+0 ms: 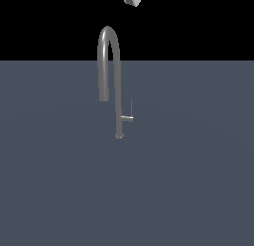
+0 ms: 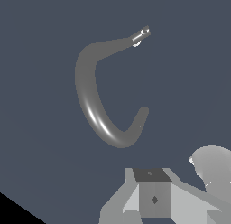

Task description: Turn on the faucet by rotating a designated handle.

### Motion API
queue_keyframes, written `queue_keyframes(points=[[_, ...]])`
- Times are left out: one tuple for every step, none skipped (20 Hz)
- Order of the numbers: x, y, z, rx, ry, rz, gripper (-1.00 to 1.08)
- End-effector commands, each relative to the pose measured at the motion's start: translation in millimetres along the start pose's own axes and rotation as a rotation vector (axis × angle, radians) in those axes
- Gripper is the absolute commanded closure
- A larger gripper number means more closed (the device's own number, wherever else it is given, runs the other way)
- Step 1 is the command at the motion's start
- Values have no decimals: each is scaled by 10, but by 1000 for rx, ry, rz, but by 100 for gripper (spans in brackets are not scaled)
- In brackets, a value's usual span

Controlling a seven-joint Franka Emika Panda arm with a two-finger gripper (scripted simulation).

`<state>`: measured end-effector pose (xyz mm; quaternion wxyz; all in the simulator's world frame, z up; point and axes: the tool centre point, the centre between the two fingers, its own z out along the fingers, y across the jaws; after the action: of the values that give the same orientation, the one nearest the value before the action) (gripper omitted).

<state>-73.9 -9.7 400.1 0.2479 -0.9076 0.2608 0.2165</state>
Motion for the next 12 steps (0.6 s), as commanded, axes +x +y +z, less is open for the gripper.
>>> queue_keyframes(points=[[176, -16, 37, 48, -42, 48, 108], [246, -21, 55, 67, -59, 67, 108], [316, -24, 74, 87, -76, 86, 108], [387, -26, 94, 107, -93, 105, 108], [458, -27, 116, 127, -111, 125, 108], [529, -28, 139, 147, -129, 145, 108], [601, -27, 163, 168, -147, 165, 108], [674, -26, 190, 189, -165, 186, 108], [747, -23, 218, 210, -184, 207, 108], [820, -20, 247, 231, -203, 228, 108], [892, -15, 278, 253, -221, 249, 108], [964, -10, 311, 274, -240, 270, 108]])
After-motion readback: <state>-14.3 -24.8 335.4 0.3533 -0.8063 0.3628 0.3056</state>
